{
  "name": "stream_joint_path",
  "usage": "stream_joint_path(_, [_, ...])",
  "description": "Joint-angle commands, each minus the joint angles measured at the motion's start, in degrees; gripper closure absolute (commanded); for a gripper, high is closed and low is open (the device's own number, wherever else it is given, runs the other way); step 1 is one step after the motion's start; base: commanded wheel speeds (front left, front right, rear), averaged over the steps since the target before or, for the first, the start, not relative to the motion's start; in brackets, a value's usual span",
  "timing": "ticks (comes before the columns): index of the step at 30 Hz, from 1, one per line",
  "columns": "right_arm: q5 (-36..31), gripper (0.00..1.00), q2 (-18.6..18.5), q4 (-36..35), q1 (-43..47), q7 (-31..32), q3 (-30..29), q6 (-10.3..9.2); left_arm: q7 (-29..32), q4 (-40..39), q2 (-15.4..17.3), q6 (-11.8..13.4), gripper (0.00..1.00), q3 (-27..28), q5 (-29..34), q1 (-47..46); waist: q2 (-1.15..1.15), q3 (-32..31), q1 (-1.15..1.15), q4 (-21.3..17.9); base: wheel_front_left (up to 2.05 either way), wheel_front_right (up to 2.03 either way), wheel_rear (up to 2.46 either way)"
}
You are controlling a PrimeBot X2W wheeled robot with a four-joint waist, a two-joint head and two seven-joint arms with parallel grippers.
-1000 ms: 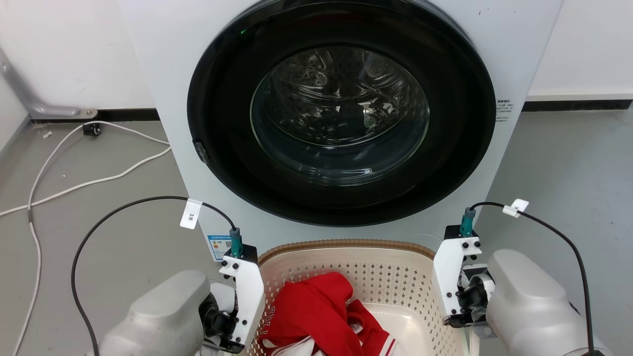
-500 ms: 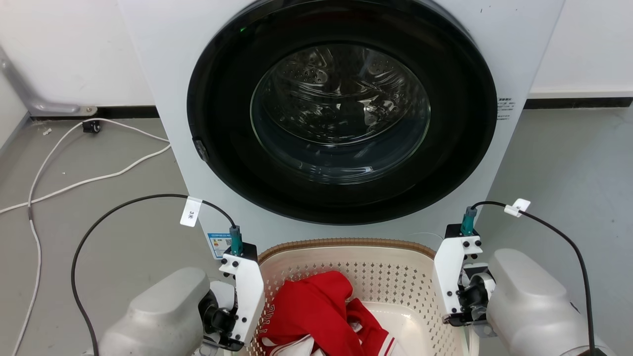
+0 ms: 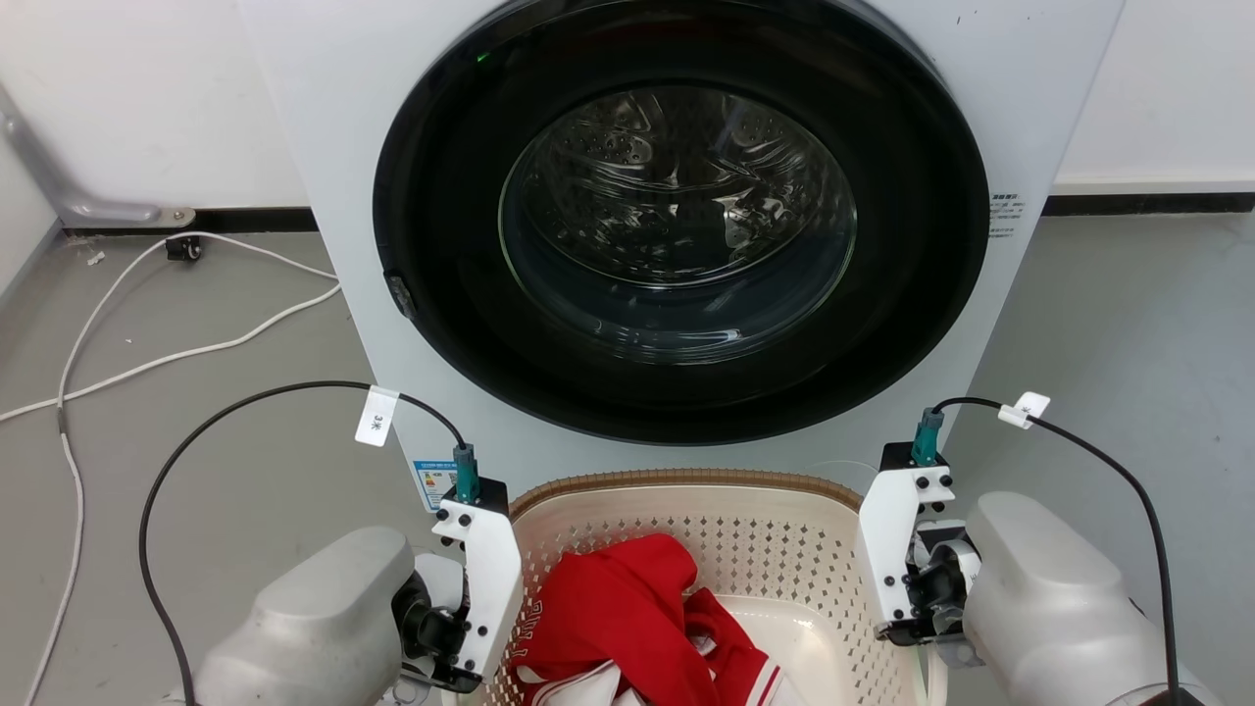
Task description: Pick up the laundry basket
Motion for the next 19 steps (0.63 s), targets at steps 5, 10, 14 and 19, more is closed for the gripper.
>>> stream_joint_path(5, [0.8, 1.0, -0.1, -0.2, -1.2, -0.6, 0.8, 0.2, 0.5, 0.1, 0.3, -0.2, 1.0, -0.5, 0.6, -0.3, 0.0, 0.1, 0.0, 0.0, 0.0, 0.0, 0.0])
stream_joint_path(10, [1.1, 1.0, -0.1, -0.2, -1.3, -0.7, 1.2, 0.2, 0.6, 0.0, 0.2, -0.2, 1.0, -0.5, 0.4, -0.2, 0.0, 0.0, 0.0, 0.0, 0.0, 0.0, 0.0])
stream_joint_path(14, [1.2, 1.0, -0.1, -0.1, -1.4, -0.8, 1.4, 0.2, 0.6, 0.1, 0.2, -0.2, 1.0, -0.5, 0.4, -0.3, 0.0, 0.0, 0.0, 0.0, 0.0, 0.0, 0.0])
stream_joint_path(19, [1.4, 1.0, -0.1, -0.1, -1.6, -0.7, 1.6, 0.2, 0.4, 0.1, 0.0, -0.2, 1.0, -0.5, 0.1, -0.5, 0.0, 0.0, 0.0, 0.1, 0.0, 0.0, 0.0])
